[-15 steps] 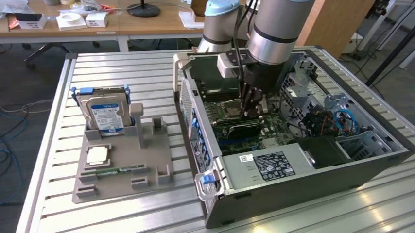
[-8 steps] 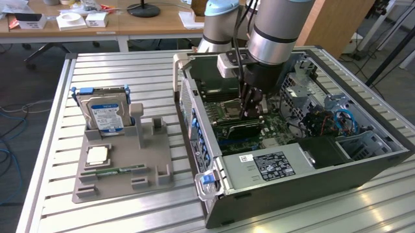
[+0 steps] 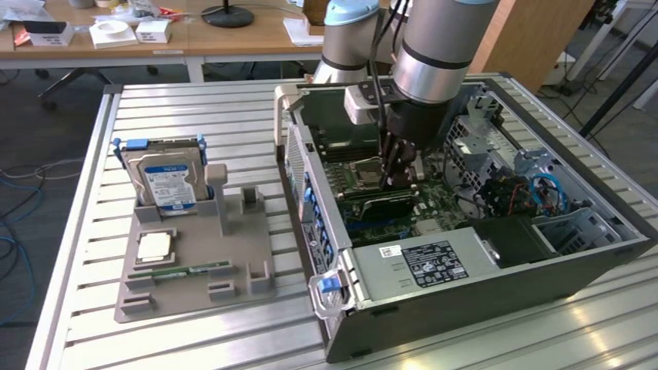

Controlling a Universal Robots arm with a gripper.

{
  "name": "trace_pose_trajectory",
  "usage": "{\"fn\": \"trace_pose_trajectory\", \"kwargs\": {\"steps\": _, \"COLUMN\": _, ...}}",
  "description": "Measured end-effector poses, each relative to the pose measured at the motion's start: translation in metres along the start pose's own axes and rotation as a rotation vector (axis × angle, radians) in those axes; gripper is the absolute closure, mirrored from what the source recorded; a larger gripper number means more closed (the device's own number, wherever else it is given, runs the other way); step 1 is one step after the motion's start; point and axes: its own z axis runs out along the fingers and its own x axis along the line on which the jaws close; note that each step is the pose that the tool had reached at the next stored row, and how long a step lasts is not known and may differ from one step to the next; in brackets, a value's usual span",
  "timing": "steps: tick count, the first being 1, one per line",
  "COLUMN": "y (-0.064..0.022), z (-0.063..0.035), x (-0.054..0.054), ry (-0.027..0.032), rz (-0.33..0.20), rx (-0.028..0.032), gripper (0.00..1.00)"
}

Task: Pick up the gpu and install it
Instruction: 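Press down on the gpu until it lock into place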

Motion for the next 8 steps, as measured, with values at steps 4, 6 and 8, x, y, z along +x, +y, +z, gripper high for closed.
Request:
{"fn": "trace_pose_trajectory", "kwargs": {"steps": 4, "y": 0.0000, "z": 0.0018, "x": 0.0001, "ry": -0.0002, "rz": 0.000, "rx": 0.0001, "gripper": 0.90}}
{"fn": "trace_pose_trajectory", "kwargs": {"steps": 6, "y": 0.0000, "z": 0.0024, "x": 0.0001, "ry": 0.0001, "rz": 0.000, "rx": 0.0000, "gripper": 0.90}}
{"fn": "trace_pose_trajectory", "kwargs": {"steps": 8, "y": 0.0000, "z": 0.0025, "x": 0.0001, "ry": 0.0000, "rz": 0.000, "rx": 0.0000, "gripper": 0.90}}
